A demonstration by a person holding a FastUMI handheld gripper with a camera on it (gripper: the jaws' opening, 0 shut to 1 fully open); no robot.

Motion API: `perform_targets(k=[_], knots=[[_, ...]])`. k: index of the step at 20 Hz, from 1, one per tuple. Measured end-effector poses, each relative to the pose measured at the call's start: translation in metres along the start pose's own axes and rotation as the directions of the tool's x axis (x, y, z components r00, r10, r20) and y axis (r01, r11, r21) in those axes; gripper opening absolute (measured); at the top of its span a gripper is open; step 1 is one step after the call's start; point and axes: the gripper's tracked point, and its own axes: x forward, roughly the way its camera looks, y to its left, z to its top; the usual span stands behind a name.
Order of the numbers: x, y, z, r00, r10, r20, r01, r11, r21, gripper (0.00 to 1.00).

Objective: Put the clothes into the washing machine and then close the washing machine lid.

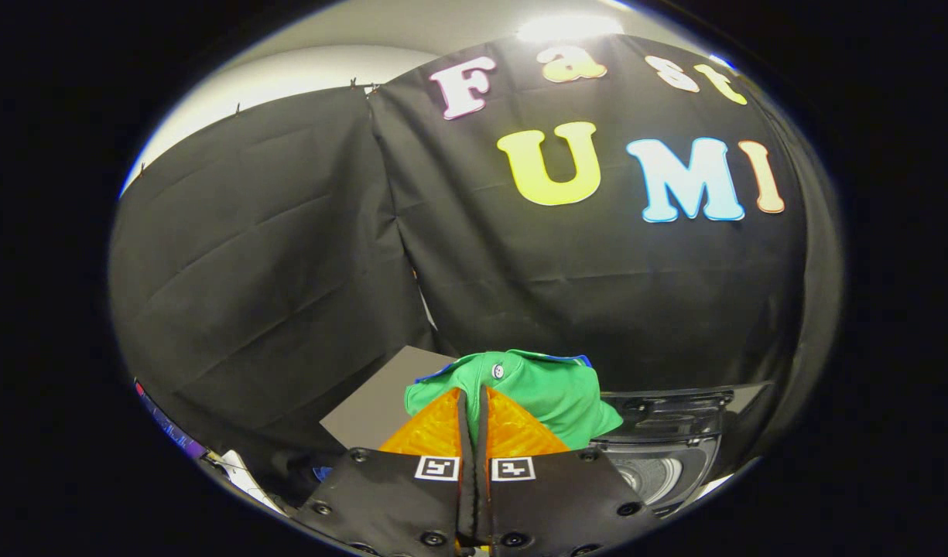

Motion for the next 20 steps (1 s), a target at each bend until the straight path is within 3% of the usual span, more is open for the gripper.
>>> perform_targets(k=[9, 20], knots=[[-0.045, -0.106, -0.035, 0.998, -0.057, -0.027, 0.058, 0.997, 0.044, 0.01], [-0.029, -0.188, -0.130, 0.977, -0.161, -0.139, 0.171, 0.983, 0.064, 0.01]])
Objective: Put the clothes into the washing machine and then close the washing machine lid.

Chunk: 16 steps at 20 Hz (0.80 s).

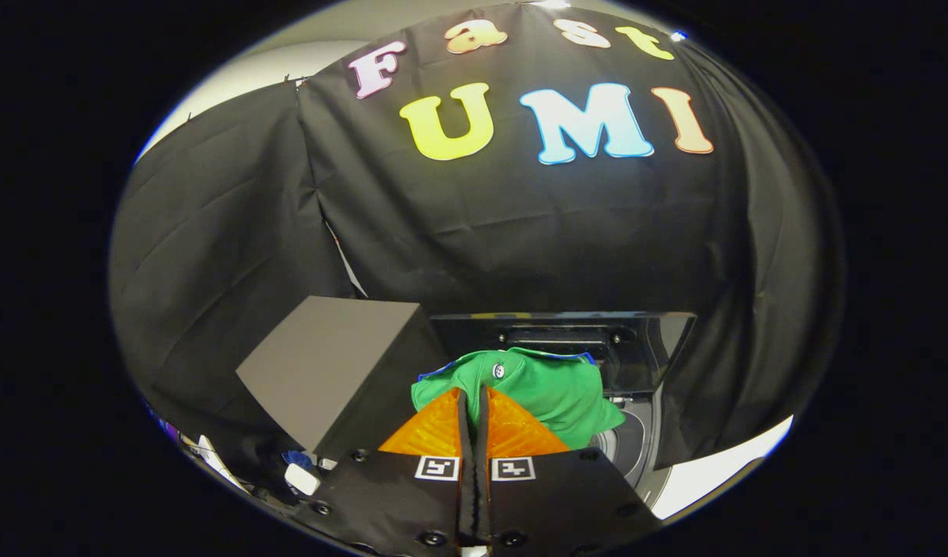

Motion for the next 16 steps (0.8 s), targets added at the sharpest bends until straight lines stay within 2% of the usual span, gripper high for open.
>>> perform_targets(k=[6, 9, 16], knots=[[0.044, -0.027, -0.058, 0.994, -0.079, -0.080, 0.079, 0.997, 0.001, 0.01], [0.072, -0.041, -0.083, 0.990, -0.109, -0.090, 0.114, 0.992, 0.046, 0.01], [0.124, -0.074, -0.146, 0.967, -0.186, -0.176, 0.202, 0.976, 0.076, 0.01]])
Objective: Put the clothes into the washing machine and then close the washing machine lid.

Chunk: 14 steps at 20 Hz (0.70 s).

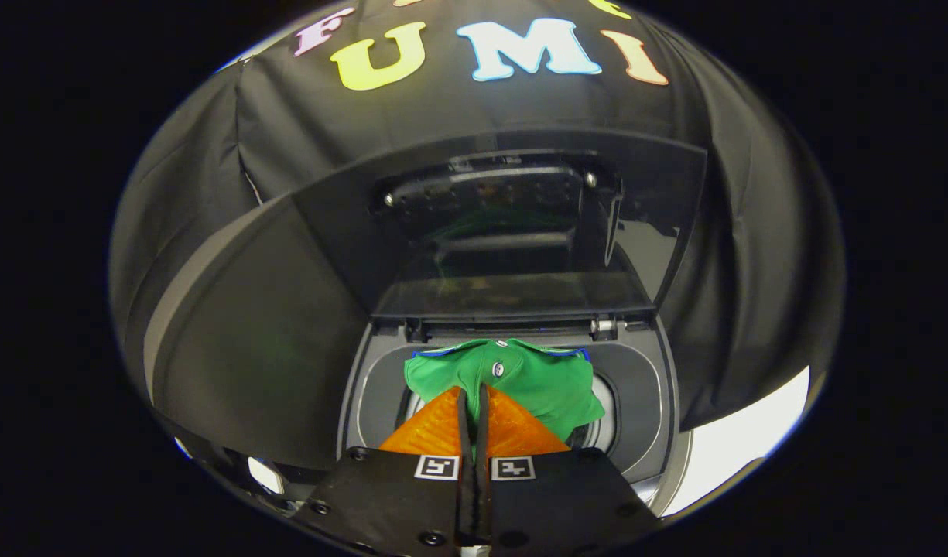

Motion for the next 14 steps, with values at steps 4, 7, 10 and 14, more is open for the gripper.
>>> perform_targets(k=[4, 7, 10, 14], knots=[[0.026, -0.010, -0.022, 0.999, -0.036, -0.034, 0.037, 0.999, 0.020, 0.02], [0.040, -0.016, -0.038, 0.996, -0.062, -0.067, 0.065, 0.996, 0.053, 0.01], [0.046, -0.018, -0.049, 0.993, -0.076, -0.086, 0.082, 0.994, 0.071, 0.02], [0.048, -0.023, -0.052, 0.989, -0.115, -0.092, 0.123, 0.989, 0.080, 0.02]])
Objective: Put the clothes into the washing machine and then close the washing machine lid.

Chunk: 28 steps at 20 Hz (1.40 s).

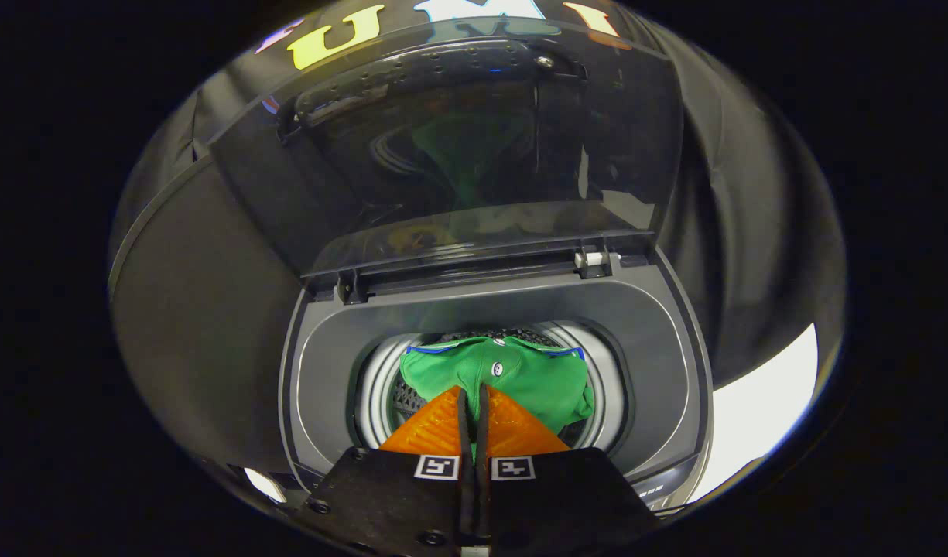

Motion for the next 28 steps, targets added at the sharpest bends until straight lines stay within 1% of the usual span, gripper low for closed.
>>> perform_targets(k=[1, 2, 3, 4, 5, 6, 9, 13, 18, 21, 24, 27, 28], knots=[[0.007, 0.003, -0.001, 1.000, 0.017, -0.022, -0.017, 1.000, 0.011, 0.02], [0.006, 0.006, -0.014, 0.996, 0.044, -0.077, -0.043, 0.999, 0.025, 0.21], [-0.004, 0.002, -0.020, 0.993, 0.023, -0.116, -0.022, 1.000, 0.013, 0.41], [0.003, -0.002, -0.020, 0.994, 0.007, -0.108, -0.009, 1.000, -0.014, 0.60], [-0.008, -0.006, -0.015, 0.996, -0.002, -0.090, 0.000, 1.000, -0.029, 0.79], [-0.006, 0.000, -0.015, 0.996, 0.011, -0.085, -0.014, 0.999, -0.031, 0.98], [-0.008, 0.008, -0.014, 0.996, 0.034, -0.083, -0.036, 0.999, -0.017, 0.98], [-0.022, 0.012, 0.012, 0.999, 0.041, -0.031, -0.041, 0.999, -0.007, 0.98], [-0.069, 0.020, 0.076, 0.992, 0.080, 0.095, -0.082, 0.996, 0.021, 0.98], [-0.100, 0.022, 0.125, 0.981, 0.090, 0.175, -0.092, 0.996, 0.006, 0.99], [-0.133, 0.025, 0.164, 0.964, 0.104, 0.245, -0.103, 0.995, -0.016, 0.98], [-0.155, 0.027, 0.204, 0.951, 0.110, 0.289, -0.097, 0.994, -0.060, 0.98], [-0.160, 0.031, 0.211, 0.948, 0.115, 0.297, -0.099, 0.993, -0.069, 0.99]])
